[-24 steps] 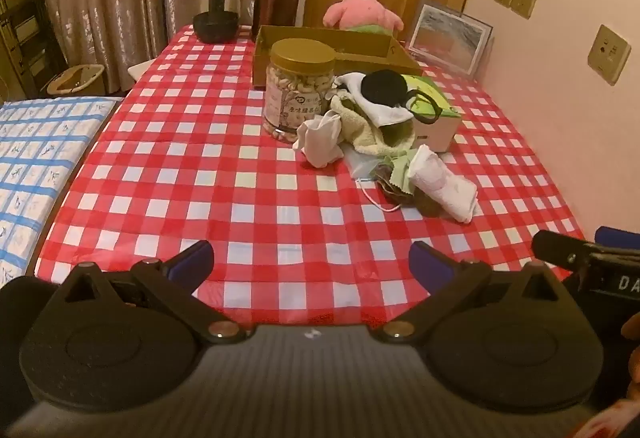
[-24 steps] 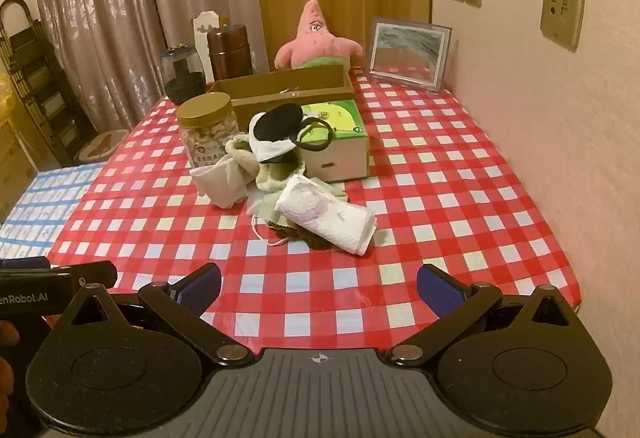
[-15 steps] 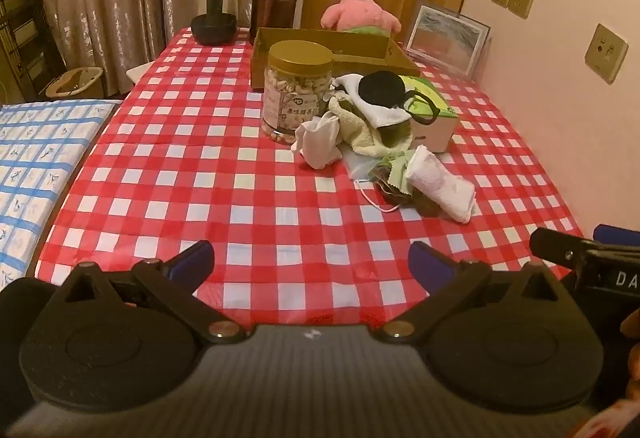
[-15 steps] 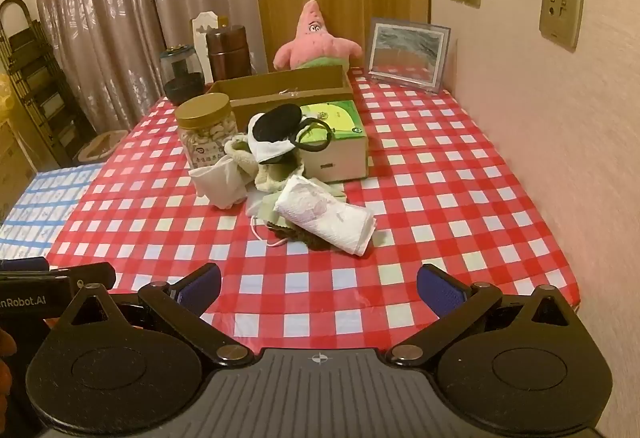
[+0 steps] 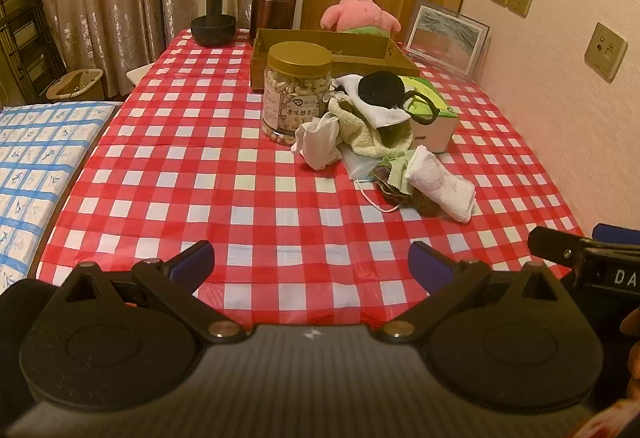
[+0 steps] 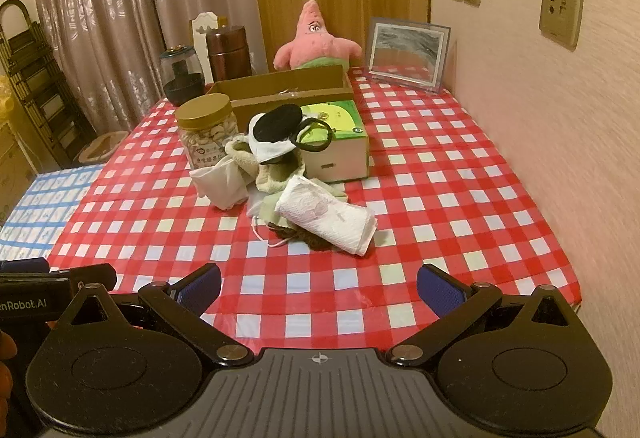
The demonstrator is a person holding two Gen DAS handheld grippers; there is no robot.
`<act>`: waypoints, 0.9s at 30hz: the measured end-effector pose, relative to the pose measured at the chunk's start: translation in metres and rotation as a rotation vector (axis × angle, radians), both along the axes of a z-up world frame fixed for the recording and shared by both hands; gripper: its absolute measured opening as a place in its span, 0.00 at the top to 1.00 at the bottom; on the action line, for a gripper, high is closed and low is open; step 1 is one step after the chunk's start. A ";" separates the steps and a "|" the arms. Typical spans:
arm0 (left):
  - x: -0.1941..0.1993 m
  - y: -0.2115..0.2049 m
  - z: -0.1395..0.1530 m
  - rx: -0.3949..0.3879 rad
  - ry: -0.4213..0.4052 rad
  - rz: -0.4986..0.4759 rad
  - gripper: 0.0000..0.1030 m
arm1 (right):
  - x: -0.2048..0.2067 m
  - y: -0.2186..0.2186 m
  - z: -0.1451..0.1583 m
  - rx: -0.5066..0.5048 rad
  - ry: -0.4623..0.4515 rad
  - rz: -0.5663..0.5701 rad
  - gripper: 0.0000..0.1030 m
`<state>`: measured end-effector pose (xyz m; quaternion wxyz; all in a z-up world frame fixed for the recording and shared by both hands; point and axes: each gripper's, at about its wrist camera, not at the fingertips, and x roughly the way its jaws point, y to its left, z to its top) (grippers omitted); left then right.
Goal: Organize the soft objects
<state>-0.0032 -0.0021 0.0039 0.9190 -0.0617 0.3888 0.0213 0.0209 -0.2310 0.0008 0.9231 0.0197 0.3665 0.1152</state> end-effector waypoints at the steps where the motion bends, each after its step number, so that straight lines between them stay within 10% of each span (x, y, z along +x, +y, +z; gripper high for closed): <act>1: 0.000 0.000 0.000 -0.001 -0.001 -0.001 0.01 | 0.000 0.000 0.000 0.000 0.000 0.000 0.00; 27: 0.000 0.001 0.002 0.001 -0.003 0.000 0.01 | 0.001 0.001 0.001 0.001 0.000 0.000 0.00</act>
